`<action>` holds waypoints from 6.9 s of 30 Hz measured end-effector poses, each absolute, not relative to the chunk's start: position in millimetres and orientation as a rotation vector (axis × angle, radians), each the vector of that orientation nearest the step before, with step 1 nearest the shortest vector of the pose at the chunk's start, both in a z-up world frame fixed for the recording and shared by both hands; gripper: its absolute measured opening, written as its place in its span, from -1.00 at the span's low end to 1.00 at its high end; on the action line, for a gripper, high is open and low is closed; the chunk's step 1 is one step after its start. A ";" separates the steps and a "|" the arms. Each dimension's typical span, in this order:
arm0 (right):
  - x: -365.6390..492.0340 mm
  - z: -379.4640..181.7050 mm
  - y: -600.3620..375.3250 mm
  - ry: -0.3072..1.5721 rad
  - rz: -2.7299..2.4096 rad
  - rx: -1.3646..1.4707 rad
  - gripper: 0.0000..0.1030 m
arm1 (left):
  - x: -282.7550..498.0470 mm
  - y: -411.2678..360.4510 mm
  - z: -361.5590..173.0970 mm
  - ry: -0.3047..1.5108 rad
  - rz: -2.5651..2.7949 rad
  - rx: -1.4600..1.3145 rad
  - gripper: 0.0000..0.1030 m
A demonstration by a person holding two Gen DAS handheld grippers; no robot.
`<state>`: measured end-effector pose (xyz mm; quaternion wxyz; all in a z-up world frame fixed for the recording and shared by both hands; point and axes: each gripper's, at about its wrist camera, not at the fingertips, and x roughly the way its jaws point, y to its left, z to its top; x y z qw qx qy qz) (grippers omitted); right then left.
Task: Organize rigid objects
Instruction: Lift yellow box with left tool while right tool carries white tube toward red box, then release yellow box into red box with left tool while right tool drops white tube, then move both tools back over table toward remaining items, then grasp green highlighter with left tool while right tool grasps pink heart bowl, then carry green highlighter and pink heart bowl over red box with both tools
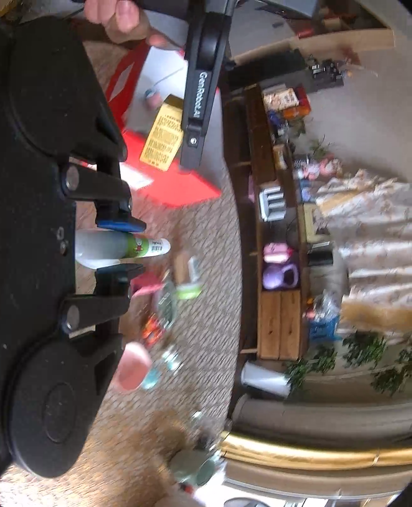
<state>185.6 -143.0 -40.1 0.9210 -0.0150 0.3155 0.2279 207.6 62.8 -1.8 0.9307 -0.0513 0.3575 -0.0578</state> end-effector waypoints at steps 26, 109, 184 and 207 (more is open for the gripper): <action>258.8 -84.5 64.2 0.789 0.637 -0.320 -0.60 | 240.3 221.8 -33.3 0.713 0.114 -0.121 -0.43; 179.7 -63.7 -237.0 0.712 0.413 -0.009 0.81 | 165.5 -3.4 -32.3 0.710 -0.131 0.000 0.62; 208.7 -97.3 -226.2 0.722 0.394 -0.053 0.45 | 191.3 -54.3 -106.2 0.763 -0.244 0.094 -0.69; 154.9 -29.2 -156.1 0.671 0.516 -0.105 0.45 | 142.3 37.4 -27.8 0.695 -0.112 -0.028 -0.69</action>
